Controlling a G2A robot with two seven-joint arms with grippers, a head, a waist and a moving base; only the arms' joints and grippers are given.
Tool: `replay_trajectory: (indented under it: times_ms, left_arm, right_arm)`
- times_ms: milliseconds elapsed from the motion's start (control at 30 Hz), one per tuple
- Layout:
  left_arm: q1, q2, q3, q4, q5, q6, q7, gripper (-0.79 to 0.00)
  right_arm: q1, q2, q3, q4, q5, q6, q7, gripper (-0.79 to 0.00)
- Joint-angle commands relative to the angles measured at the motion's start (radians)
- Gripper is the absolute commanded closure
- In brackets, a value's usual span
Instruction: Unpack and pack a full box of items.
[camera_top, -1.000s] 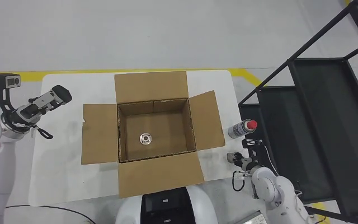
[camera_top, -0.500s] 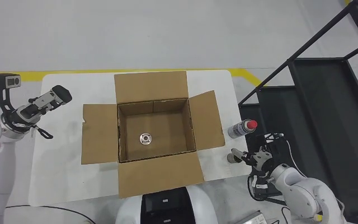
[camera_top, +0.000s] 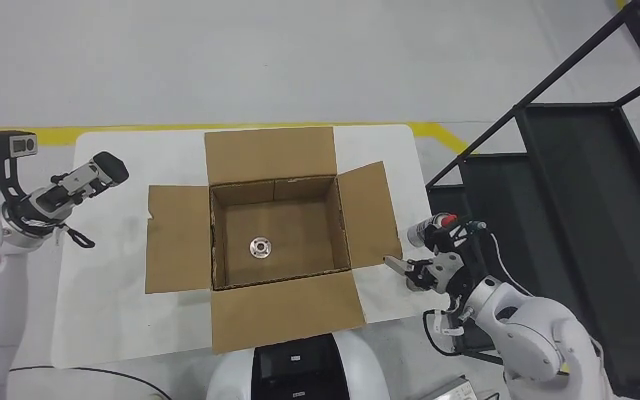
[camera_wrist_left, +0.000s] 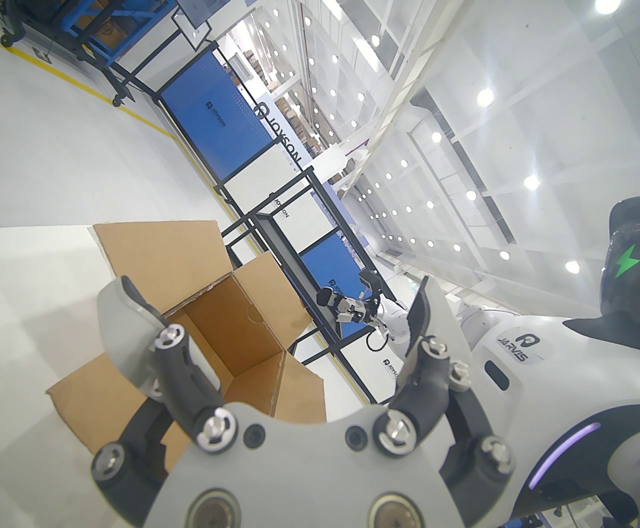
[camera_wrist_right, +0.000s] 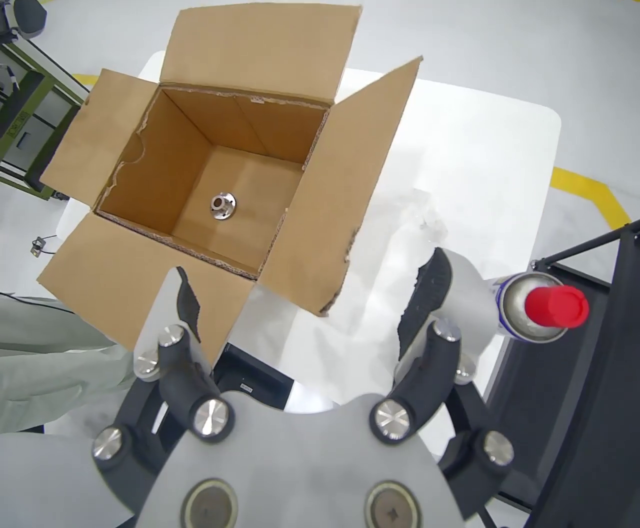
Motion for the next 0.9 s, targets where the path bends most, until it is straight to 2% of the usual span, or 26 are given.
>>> replay_trajectory:
  times_ms: [0,567,700,867]
  left_arm:
    - [0.0,0.0,0.0,0.0,0.0,0.0,0.0,-0.785]
    - [0.0,0.0,0.0,0.0,0.0,0.0,0.0,-0.785]
    - [0.0,0.0,0.0,0.0,0.0,0.0,0.0,-0.785]
    - [0.0,0.0,0.0,0.0,0.0,0.0,0.0,-0.785]
  right_arm:
    - [0.001,0.0,-0.001,0.0,0.0,0.003,-0.001,-0.785]
    - [0.02,0.0,-0.017,0.0,0.009,0.005,-0.015,-0.785]
    - [0.122,0.007,-0.122,0.0,-0.036,-0.018,0.052,-0.785]
    - [0.29,0.007,-0.327,0.02,-0.105,0.041,0.173,-0.785]
